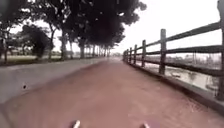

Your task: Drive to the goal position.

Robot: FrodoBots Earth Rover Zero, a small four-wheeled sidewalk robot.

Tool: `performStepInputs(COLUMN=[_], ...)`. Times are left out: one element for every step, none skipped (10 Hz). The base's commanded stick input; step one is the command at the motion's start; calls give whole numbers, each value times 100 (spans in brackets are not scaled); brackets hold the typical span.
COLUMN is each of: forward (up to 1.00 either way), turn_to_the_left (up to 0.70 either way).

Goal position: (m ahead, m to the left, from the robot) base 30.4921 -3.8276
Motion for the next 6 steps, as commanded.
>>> performStepInputs(forward=[70,70,70,70,70,70], turn_to_the_left=[0,0,0,0,0,0])
